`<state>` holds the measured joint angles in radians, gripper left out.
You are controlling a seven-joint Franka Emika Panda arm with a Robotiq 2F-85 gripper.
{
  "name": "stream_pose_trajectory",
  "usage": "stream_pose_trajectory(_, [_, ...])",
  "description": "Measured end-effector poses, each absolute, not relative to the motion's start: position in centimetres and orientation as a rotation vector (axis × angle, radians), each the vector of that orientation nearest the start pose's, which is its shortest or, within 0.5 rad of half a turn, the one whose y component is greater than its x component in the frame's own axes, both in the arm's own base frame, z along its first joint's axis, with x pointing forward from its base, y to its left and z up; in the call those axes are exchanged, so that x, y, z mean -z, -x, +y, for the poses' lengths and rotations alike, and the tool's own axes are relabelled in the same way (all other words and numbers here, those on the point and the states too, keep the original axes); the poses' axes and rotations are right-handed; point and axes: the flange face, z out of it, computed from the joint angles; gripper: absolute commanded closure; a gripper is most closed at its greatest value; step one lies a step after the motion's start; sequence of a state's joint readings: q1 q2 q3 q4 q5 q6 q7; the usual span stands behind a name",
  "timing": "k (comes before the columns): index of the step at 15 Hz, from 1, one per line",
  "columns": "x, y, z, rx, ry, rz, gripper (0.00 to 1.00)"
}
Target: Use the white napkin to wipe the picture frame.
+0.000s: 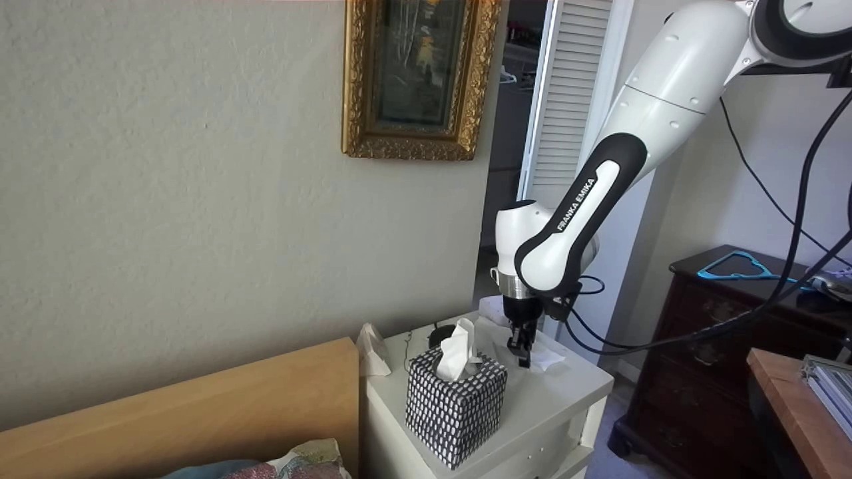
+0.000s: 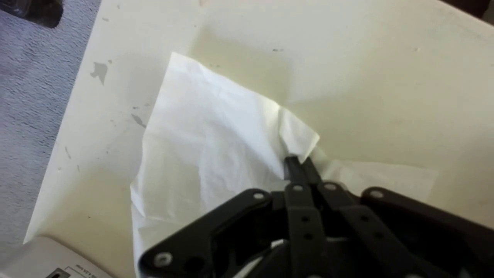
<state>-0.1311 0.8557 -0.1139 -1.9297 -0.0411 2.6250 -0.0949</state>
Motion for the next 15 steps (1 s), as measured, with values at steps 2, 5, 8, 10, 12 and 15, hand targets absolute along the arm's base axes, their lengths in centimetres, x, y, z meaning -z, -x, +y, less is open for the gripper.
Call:
stream_pose_trajectory(2, [-3.6,-56.0,-14.2,-0.255,3.194,0.253,1.0])
stream_pose_trajectory(5, [-6.1,-56.7,-14.2,-0.184,3.129,0.452,1.0])
stream_pose_trajectory(8, [-9.5,-56.7,-14.8,-0.131,3.045,0.66,1.0])
stream_pose_trajectory(10, [-11.6,-56.1,-15.4,-0.104,2.983,0.794,1.0])
stream_pose_trajectory(12, [-13.5,-55.0,-16.1,-0.081,2.92,0.901,0.99])
stream_pose_trajectory(15, [-15.3,-53.6,-17.0,-0.06,2.864,0.986,0.99])
